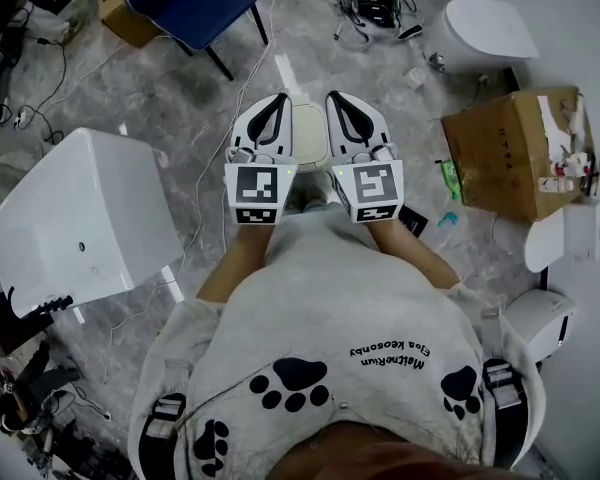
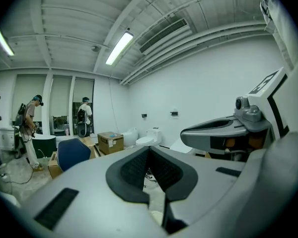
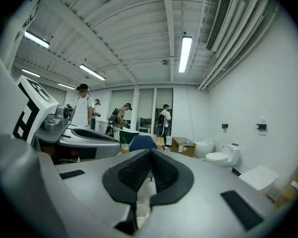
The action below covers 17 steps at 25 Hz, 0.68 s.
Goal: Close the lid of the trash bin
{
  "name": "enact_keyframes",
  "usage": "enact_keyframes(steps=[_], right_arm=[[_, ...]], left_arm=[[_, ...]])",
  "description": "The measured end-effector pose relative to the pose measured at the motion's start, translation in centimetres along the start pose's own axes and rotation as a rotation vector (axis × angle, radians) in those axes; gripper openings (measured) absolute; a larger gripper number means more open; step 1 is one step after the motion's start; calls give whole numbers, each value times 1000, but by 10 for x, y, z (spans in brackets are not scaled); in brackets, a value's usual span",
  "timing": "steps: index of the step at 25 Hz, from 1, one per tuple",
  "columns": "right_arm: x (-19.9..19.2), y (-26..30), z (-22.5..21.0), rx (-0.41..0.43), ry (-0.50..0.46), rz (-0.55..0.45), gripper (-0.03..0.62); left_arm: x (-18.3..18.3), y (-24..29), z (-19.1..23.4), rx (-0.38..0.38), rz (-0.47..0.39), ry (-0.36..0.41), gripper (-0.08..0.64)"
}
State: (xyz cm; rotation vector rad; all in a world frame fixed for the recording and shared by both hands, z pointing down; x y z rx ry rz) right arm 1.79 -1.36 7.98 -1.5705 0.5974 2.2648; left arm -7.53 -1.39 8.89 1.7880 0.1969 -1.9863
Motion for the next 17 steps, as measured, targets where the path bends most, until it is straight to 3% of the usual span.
enact_keyframes(steps=[17], right_arm=[[14,-9,-1,-14,-7,-24,32]], left_arm=[[10,-11,-9,-9,-25,20,20]])
Point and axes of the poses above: the fingertips, and each gripper's own axes: y forward along the fingers, z to its left, x out of its top, the point moved 3 cm from there along -y, backward along the fingers, and after that the axes turned 13 degrees about -y, right-handed, at the moved point
